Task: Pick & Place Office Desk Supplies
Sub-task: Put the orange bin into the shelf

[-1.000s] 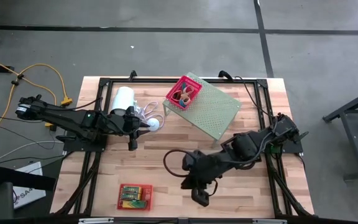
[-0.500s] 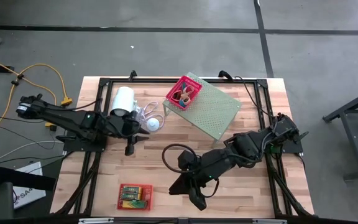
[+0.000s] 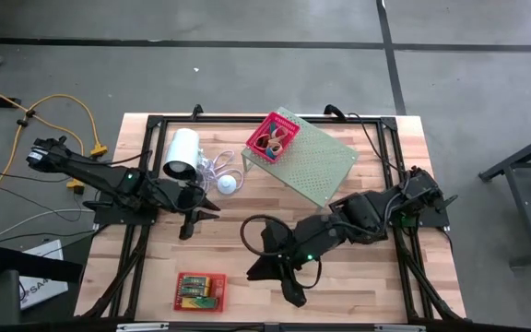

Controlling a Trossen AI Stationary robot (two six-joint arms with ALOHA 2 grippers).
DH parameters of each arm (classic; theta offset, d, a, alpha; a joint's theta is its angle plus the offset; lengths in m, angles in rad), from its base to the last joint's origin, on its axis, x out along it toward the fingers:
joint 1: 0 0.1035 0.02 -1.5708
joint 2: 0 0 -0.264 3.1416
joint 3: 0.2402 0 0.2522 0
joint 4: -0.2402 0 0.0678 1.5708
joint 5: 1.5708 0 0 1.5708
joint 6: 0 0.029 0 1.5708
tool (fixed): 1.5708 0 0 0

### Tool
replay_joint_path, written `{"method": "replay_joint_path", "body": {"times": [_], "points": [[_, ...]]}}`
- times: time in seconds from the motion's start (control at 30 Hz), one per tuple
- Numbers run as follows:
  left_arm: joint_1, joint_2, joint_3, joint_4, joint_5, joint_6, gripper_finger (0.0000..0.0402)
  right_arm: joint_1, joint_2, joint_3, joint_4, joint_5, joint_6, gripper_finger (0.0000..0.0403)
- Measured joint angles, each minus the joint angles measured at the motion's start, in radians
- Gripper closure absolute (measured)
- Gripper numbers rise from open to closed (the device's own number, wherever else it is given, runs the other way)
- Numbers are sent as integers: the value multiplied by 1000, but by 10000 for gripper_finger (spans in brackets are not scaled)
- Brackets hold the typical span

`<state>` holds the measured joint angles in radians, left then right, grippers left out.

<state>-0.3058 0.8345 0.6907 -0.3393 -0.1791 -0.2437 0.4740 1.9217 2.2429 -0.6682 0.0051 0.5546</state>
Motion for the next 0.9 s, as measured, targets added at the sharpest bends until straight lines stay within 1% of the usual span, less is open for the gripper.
{"method": "replay_joint_path", "body": {"times": [0.1,0.2,0.4,0.63,0.9], "points": [[-14,0,0,0,0,-16,313,-13,0,0,0,0,-46,373],[-29,0,0,0,0,-17,313,-24,0,0,-6,-2,-50,373],[-56,0,0,0,0,-19,313,-59,0,0,-27,72,48,373],[-81,0,0,0,0,-39,313,-101,0,0,-45,65,52,373],[-125,0,0,-1,-1,-49,313,-108,0,0,-77,67,51,373]]}}
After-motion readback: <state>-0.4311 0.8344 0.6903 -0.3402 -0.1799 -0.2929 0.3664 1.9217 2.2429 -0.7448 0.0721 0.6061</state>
